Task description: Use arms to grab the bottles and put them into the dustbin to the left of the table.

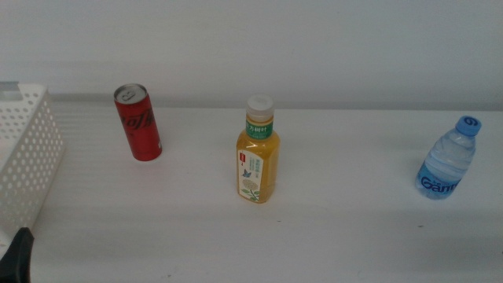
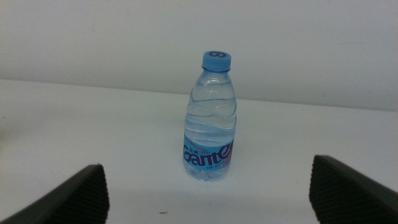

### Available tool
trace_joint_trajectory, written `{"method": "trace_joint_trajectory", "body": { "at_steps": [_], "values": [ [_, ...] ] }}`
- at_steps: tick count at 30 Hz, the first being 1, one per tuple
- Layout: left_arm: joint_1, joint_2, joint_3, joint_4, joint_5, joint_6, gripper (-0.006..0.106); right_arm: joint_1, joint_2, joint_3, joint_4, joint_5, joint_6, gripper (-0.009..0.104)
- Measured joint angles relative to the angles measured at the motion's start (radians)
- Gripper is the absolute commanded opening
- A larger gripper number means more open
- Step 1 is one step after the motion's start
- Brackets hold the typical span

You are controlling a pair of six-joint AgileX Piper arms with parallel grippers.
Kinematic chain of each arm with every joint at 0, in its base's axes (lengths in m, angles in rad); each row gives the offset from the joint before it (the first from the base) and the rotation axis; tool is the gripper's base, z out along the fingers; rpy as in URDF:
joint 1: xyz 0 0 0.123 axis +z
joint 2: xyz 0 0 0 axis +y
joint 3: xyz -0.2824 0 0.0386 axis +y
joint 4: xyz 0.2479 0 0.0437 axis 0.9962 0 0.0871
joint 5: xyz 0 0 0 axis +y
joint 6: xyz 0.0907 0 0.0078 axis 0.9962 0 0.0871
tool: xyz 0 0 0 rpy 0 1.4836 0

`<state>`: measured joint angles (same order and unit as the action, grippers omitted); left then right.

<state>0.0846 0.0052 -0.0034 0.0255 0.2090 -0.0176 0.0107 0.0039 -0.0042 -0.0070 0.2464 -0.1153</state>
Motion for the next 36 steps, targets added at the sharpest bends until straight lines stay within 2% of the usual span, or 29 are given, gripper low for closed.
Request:
{"method": "trace_joint_trajectory", "body": {
  "at_steps": [8, 22, 30, 36],
  "values": [
    [-0.098, 0.127, 0.0, -0.002, -0.135, 0.002, 0.094, 0.0, 0.0, 0.0, 0.0, 0.0, 0.0, 0.086],
    [-0.268, 0.794, 0.0, -0.015, -0.703, 0.018, 0.094, 0.0, 0.0, 0.0, 0.0, 0.0, 0.0, 0.086],
    [-0.281, 1.167, 0.0, -0.025, -1.09, 0.018, 0.094, 0.0, 0.0, 0.0, 0.0, 0.0, 0.0, 0.086],
    [-0.281, 1.323, -0.002, -0.033, -1.295, 0.018, 0.094, 0.0, 0.0, 0.0, 0.0, 0.0, 0.0, 0.086]
  ]
}}
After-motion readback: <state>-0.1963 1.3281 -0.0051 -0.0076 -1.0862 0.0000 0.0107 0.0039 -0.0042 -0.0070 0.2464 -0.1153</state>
